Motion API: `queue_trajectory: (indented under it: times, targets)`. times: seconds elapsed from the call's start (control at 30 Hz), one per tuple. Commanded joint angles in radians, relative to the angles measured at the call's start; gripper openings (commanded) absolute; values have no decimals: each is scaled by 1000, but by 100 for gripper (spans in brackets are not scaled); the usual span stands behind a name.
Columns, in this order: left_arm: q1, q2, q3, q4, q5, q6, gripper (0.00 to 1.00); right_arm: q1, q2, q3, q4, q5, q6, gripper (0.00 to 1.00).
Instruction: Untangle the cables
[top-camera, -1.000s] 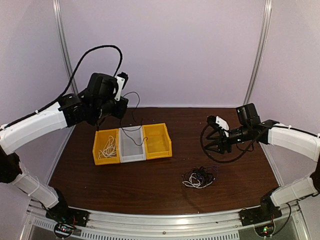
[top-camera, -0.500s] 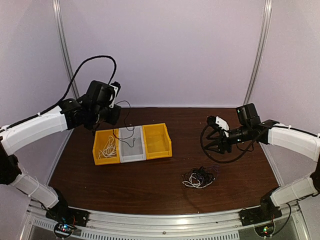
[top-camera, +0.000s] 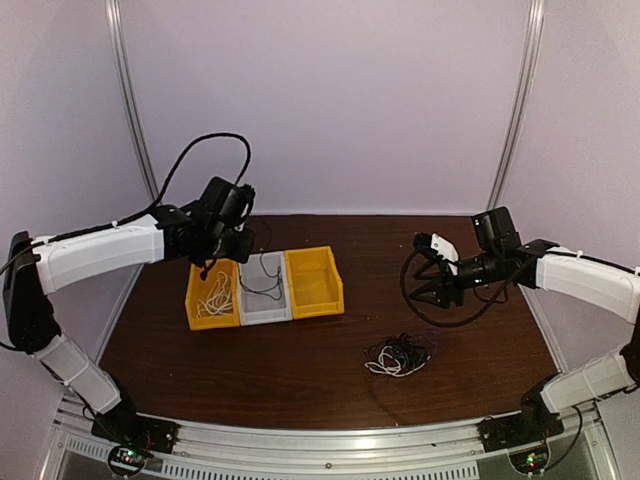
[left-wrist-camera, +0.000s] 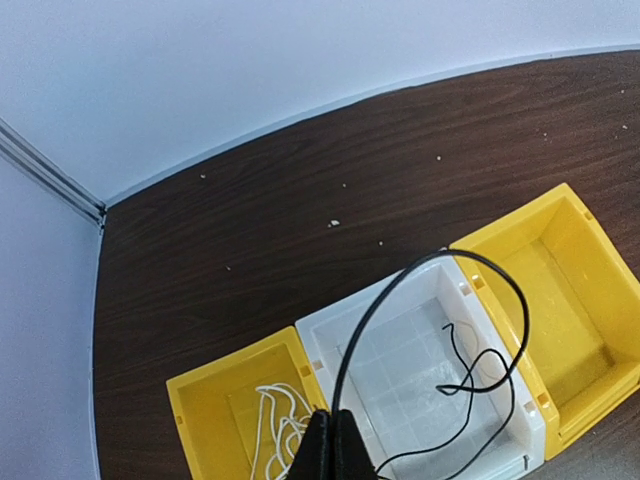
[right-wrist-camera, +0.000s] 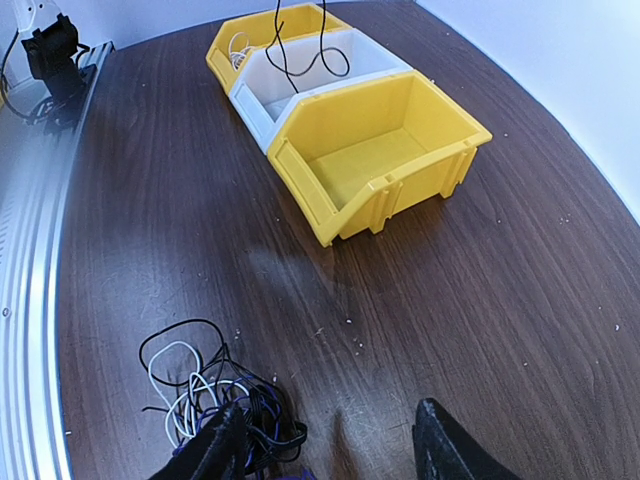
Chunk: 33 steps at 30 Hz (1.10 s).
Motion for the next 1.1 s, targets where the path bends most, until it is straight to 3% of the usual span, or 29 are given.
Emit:
queue_trajectory:
  times: [0.0,0.5,0.77,1.07]
  targets:
    - [8,82,13,75,52,-63,0,4,-5,-7,-7,14,-6,57]
    - [12,306,36,155,137,-155,0,5,4,-7,-14,20,-20,58]
    - [46,319,19,60,90,-314,0,5,10,-7,-19,20,-26,58]
    - [57,385,101,-24,238,-433,0,5,13,-4,-26,15,-30,57]
